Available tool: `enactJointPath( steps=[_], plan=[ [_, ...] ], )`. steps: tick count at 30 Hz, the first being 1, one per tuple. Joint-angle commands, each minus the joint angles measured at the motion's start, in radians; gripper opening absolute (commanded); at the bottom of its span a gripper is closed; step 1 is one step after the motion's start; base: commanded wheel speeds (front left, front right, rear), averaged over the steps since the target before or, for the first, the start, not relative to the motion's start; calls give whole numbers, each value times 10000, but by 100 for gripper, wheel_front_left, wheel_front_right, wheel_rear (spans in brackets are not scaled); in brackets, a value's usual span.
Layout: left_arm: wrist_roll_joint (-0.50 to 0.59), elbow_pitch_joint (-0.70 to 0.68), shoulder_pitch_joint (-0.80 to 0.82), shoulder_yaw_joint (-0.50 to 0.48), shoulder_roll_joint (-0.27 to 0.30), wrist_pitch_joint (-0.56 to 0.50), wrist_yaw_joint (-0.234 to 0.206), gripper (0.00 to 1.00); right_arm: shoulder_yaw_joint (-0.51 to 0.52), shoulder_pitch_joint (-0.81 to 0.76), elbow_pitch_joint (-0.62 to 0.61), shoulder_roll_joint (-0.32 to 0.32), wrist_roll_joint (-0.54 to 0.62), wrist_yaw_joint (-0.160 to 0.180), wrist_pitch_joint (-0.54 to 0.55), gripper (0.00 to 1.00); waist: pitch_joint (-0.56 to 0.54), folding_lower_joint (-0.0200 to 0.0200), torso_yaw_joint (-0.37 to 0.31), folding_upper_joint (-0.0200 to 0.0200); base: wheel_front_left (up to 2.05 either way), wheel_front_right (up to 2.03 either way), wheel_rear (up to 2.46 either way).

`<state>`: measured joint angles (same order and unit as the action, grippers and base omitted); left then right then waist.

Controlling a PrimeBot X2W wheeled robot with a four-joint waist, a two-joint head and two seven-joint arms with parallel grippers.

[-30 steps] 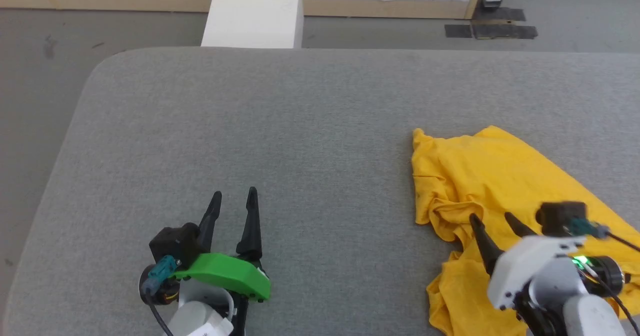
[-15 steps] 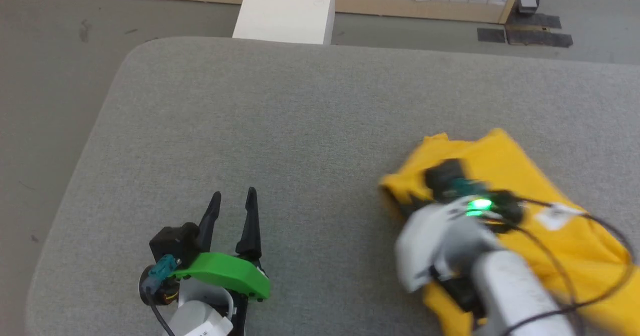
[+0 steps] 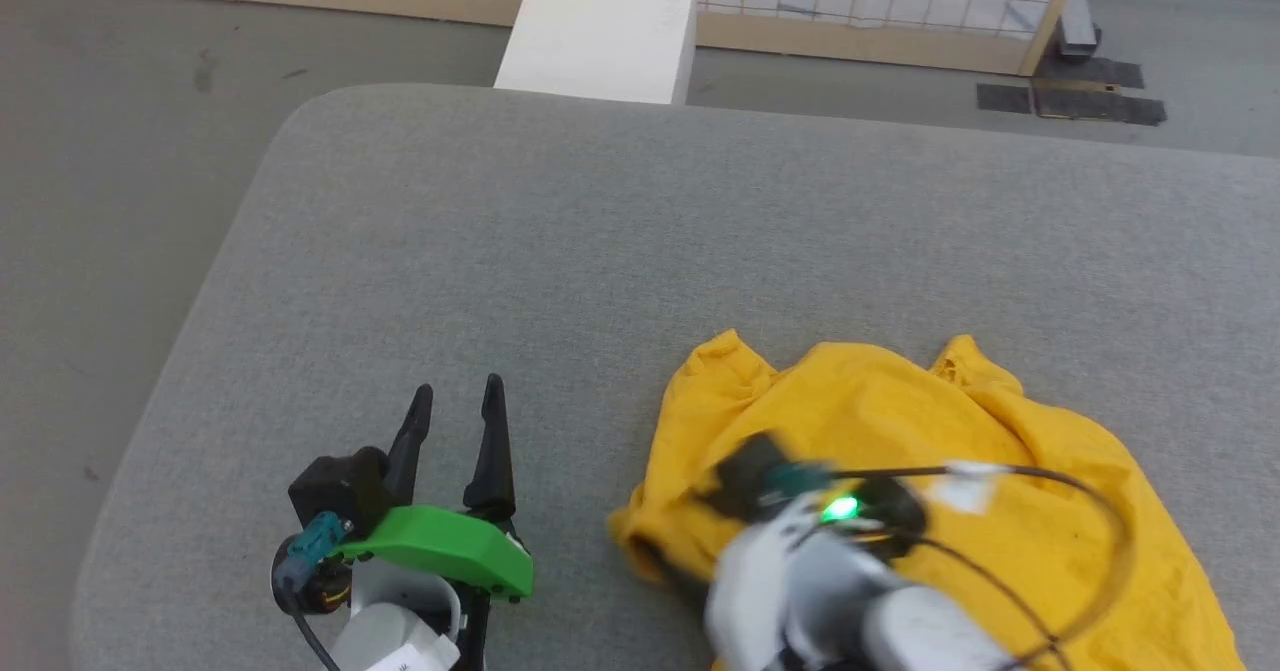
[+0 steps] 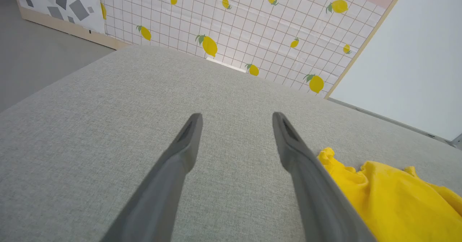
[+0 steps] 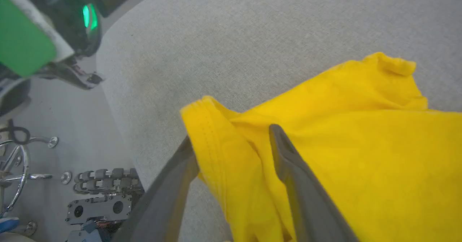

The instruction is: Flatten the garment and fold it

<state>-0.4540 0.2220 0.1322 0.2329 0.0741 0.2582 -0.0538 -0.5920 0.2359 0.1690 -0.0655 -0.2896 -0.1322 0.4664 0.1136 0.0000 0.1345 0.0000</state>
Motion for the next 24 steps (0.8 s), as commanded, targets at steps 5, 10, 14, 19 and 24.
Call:
enactJointPath(
  steps=[5, 10, 14, 19, 24],
  plan=[
    [212, -80, -54, 86, 77, 31, 43, 100, 2782, -1314, -1495, -113, 473, 15, -1302, 100, -221, 0, -472, 0, 0, 0, 0],
    [439, -121, 367, 469, 155, -180, 225, 100, 5740, -2466, -2548, 110, 1348, 15, -2835, 100, -233, 0, -1158, 0, 0, 0, 0],
    [585, -108, 878, 783, 130, -388, 348, 100, 6666, -2917, -2310, 145, 1277, 15, -3461, 100, -172, 0, -1826, 0, 0, 0, 0],
    [729, 55, 1503, 1248, 93, -858, 571, 100, 7145, -3019, -2013, 149, 1030, 15, -3929, 100, 46, 0, -2548, 0, 0, 0, 0],
    [1094, 779, 2893, 2007, 69, -2232, 925, 100, 7229, -2882, -1897, 151, 833, 15, -4382, 100, 551, 0, -3039, 0, 0, 0, 0]
  ],
)
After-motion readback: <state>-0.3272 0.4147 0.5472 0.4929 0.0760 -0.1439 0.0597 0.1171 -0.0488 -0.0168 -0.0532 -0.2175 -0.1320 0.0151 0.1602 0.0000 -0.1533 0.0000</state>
